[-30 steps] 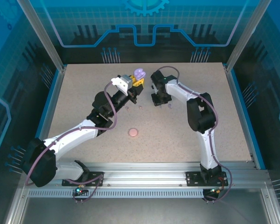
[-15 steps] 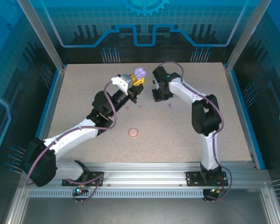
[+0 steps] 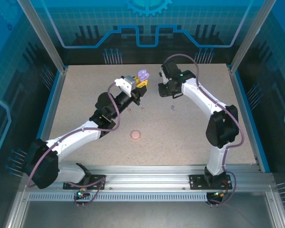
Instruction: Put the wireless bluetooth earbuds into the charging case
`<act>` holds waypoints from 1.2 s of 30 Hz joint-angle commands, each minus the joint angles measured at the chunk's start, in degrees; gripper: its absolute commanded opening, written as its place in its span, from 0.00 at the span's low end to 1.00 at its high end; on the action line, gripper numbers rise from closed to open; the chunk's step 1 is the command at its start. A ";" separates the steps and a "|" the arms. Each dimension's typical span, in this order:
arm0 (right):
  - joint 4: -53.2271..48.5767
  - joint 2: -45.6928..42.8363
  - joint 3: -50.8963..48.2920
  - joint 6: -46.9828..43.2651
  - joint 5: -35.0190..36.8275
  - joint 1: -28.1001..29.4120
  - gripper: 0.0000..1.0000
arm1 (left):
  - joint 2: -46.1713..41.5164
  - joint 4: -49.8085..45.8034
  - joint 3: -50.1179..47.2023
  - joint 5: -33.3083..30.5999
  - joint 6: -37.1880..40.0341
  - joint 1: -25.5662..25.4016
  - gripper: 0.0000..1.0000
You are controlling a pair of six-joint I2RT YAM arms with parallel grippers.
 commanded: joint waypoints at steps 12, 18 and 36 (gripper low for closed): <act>-1.45 -15.48 0.22 0.31 -1.48 -0.60 0.25 | 4.27 7.72 -3.43 -1.17 1.03 -0.37 0.00; -2.24 -19.16 2.69 -0.22 -2.91 -0.58 0.25 | 8.06 10.30 -3.89 0.01 0.62 -0.66 0.00; -1.23 -25.83 4.87 -1.29 -9.58 0.46 0.26 | 19.11 9.06 7.26 2.04 8.47 -4.41 0.00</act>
